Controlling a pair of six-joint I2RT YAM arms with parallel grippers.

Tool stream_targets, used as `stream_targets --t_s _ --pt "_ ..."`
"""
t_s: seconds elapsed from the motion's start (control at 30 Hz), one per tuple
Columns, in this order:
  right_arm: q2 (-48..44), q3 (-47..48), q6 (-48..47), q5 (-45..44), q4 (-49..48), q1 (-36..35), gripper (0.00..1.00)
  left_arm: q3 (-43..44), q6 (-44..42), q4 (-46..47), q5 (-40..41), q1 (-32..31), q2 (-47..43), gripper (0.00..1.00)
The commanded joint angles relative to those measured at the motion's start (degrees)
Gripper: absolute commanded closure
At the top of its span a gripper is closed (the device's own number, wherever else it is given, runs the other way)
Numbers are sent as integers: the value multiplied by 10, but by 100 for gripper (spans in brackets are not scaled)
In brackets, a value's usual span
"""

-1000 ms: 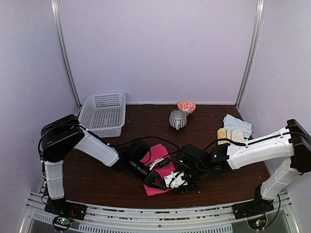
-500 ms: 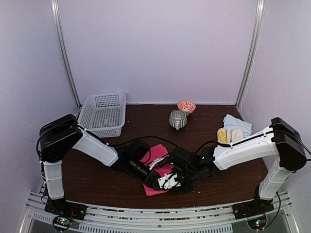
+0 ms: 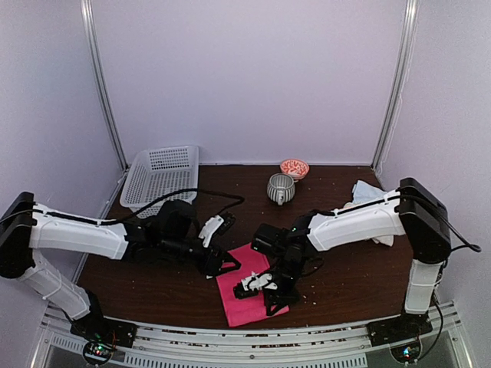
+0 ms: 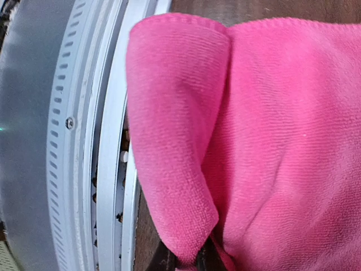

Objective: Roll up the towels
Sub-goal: Roll the towel at the center of the board.

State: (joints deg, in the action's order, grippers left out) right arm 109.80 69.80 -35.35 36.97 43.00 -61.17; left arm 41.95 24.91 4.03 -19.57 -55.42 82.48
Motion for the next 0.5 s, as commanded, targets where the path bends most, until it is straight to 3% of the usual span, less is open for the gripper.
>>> stream_targets --t_s 0.0,0.1,0.17,0.47 --pt "108 77 24 57 118 41 96 -29 -28 -22 162 -11 -104 56" --pt "180 138 19 72 172 61 96 -33 -109 -20 293 -107 -184 51" --pt "217 170 18 78 204 71 96 -22 -166 -21 337 -169 -202 47" --pt "250 207 35 66 219 82 95 106 -224 -172 311 -274 14 46"
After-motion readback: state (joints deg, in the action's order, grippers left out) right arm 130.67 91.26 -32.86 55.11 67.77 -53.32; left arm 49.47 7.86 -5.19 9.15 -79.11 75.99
